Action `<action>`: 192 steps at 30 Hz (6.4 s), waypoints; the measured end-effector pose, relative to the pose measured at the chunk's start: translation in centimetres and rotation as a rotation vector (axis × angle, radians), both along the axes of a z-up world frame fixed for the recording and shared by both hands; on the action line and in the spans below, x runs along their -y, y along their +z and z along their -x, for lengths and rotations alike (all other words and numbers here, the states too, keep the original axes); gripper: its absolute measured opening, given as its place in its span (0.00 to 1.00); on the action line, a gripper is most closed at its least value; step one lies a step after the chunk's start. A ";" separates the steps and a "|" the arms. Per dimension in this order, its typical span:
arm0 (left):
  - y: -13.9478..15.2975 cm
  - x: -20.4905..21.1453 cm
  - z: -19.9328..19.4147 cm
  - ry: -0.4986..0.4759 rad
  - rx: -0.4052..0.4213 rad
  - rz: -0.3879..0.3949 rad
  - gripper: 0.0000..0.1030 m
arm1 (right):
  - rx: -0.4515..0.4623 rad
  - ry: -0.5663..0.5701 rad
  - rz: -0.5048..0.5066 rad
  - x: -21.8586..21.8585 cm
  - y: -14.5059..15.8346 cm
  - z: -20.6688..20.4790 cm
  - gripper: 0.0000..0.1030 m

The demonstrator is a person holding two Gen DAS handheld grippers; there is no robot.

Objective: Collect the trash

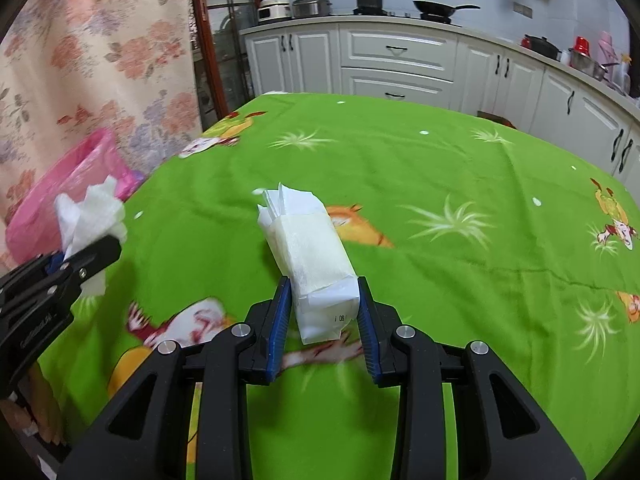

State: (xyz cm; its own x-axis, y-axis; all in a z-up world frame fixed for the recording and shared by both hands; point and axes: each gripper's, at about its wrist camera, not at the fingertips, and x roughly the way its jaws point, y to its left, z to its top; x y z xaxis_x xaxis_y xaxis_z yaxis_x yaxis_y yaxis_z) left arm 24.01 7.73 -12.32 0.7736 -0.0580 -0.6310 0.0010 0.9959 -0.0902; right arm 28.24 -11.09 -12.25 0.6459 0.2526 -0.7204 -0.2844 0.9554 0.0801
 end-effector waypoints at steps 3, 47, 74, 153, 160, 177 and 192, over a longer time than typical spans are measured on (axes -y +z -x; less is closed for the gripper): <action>0.2 -0.4 0.8 0.003 0.011 -0.010 0.22 | 0.007 0.029 -0.006 -0.6 0.3 1.1 0.31; 8.5 -11.8 6.1 0.225 0.207 -0.121 0.23 | 0.121 0.456 -0.235 -14.5 8.5 1.7 0.32; 9.7 -22.5 2.1 0.370 0.166 -0.161 0.38 | 0.136 0.582 -0.204 -26.8 9.8 -3.9 0.38; 12.7 -12.0 20.4 0.357 0.250 -0.154 0.95 | 0.371 0.333 -0.185 -12.2 12.8 14.7 0.82; 12.8 -12.1 21.0 0.372 0.282 -0.158 0.95 | 0.416 0.353 -0.195 -12.2 12.9 15.4 0.82; 12.6 -12.2 21.2 0.370 0.285 -0.158 0.95 | 0.413 0.372 -0.199 -12.7 13.0 15.7 0.82; 12.4 -12.4 21.4 0.373 0.281 -0.159 0.95 | 0.414 0.386 -0.200 -13.1 12.9 16.2 0.82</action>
State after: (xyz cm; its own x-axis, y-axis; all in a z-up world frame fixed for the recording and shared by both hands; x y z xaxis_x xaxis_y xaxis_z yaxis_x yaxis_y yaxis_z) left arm 2.64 20.17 0.05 0.8649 0.3357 -0.3732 -0.3559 0.9344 0.0155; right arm 12.09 2.02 0.66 0.6972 0.6296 -0.3428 -0.6538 0.7546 0.0561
